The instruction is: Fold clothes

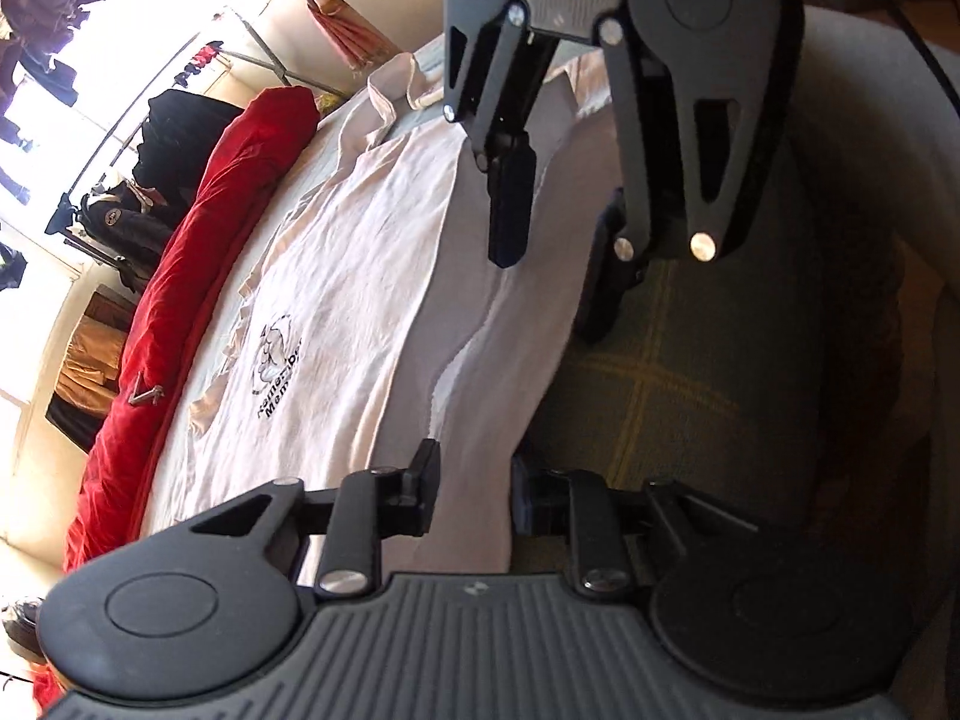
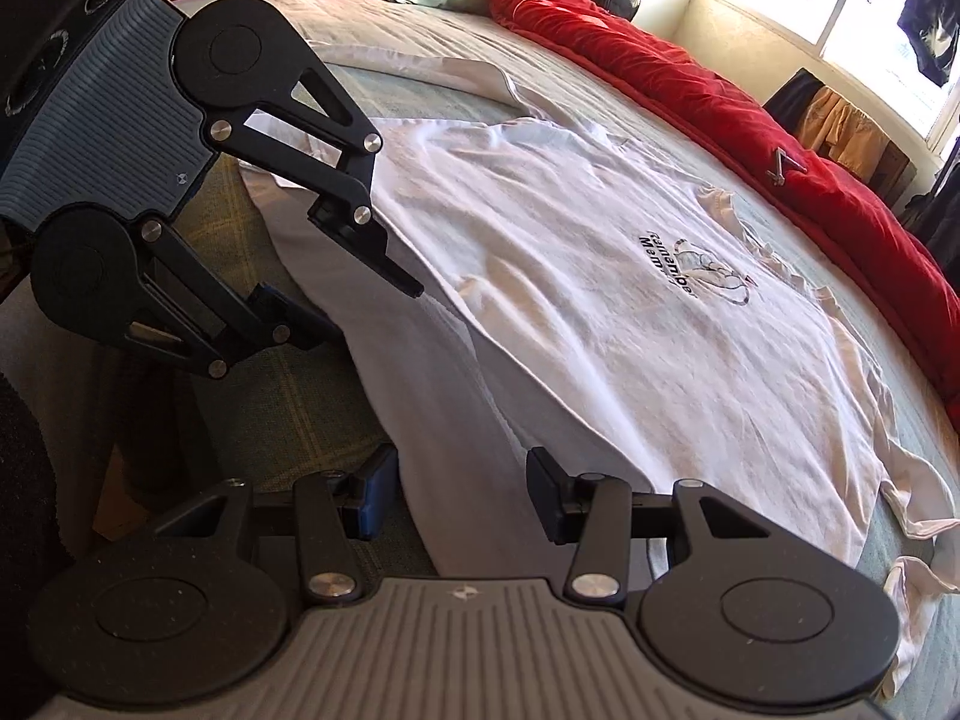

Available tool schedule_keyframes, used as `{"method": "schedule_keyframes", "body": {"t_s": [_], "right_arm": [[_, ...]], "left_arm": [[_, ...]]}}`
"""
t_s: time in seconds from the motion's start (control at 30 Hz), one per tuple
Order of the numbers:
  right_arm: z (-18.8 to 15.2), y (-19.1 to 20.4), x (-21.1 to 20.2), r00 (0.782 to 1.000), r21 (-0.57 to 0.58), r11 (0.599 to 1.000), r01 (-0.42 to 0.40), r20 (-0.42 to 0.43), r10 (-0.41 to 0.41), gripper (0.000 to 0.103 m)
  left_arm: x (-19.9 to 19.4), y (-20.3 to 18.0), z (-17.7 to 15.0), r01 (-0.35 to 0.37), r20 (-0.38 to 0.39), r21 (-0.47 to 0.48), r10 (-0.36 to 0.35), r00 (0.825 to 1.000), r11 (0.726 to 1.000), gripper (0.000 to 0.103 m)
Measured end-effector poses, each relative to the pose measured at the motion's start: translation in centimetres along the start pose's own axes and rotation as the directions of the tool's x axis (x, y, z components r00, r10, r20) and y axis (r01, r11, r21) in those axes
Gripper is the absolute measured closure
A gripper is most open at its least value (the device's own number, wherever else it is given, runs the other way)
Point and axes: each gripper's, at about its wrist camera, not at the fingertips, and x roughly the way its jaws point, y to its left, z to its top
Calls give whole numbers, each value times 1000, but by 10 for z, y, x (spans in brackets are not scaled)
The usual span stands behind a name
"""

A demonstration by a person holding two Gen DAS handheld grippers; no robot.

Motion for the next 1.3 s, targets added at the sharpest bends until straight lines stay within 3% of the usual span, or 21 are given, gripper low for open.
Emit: {"method": "schedule_keyframes", "body": {"t_s": [0.1,0.13,0.17,0.2,0.27,0.4,0.53,0.63,0.7,0.77,0.83,0.9,0.97,1.03,1.1,1.2,1.23,1.3], "right_arm": [[1,13,6,1000,-44,999,12,3,-12,60],[1,18,7,999,-68,997,37,3,-37,73],[1,22,8,998,-93,993,66,4,-66,97],[2,23,6,997,-108,991,78,7,-78,101],[3,25,0,995,-134,986,96,16,-95,101],[11,14,-13,999,-93,995,-19,-35,16,101],[7,1,-4,985,21,990,-140,-101,141,96],[1,1,-12,968,58,973,-222,-108,227,90],[-1,-1,-29,968,53,970,-237,-77,240,89],[1,-17,-47,974,92,971,-221,-18,224,85],[3,-44,-57,986,180,970,-165,54,158,71],[4,-71,-52,995,291,953,-80,86,57,59],[-1,-92,-31,997,391,920,-19,77,-12,55],[-11,-102,-3,998,455,890,33,34,-54,55],[-27,-97,-2,996,473,878,73,2,-84,55],[-53,-88,-4,991,491,861,132,-46,-125,45],[-62,-85,-5,988,497,855,151,-62,-139,35],[-88,-81,-23,987,537,828,161,-88,-134,31]], "left_arm": [[3,-2,2,7,-6,-44,-7,1000,999,103],[2,2,2,14,-2,-79,-14,1000,997,103],[-1,6,1,26,5,-111,-26,1000,993,103],[-4,10,-1,40,13,-138,-39,999,990,103],[-14,18,-2,81,27,-165,-77,997,983,103],[-26,30,-3,147,28,-192,-145,989,970,103],[-27,28,-10,195,3,-208,-199,980,958,103],[-41,23,-18,264,12,-198,-267,964,944,94],[-57,27,-27,296,36,-198,-295,955,934,91],[-66,41,-34,258,41,-234,-256,966,937,91],[-66,63,-43,182,41,-320,-179,983,930,91],[-54,86,-55,89,15,-450,-92,996,889,88],[-29,108,-71,17,-42,-595,-53,998,803,85],[-10,115,-88,9,-56,-680,-63,996,733,85],[1,114,-110,-2,-82,-753,-91,992,658,84],[-17,103,-131,-17,-79,-790,-74,994,613,81],[-25,99,-137,-23,-78,-799,-66,995,601,81],[-36,93,-146,-33,-90,-806,-69,994,590,76]]}}
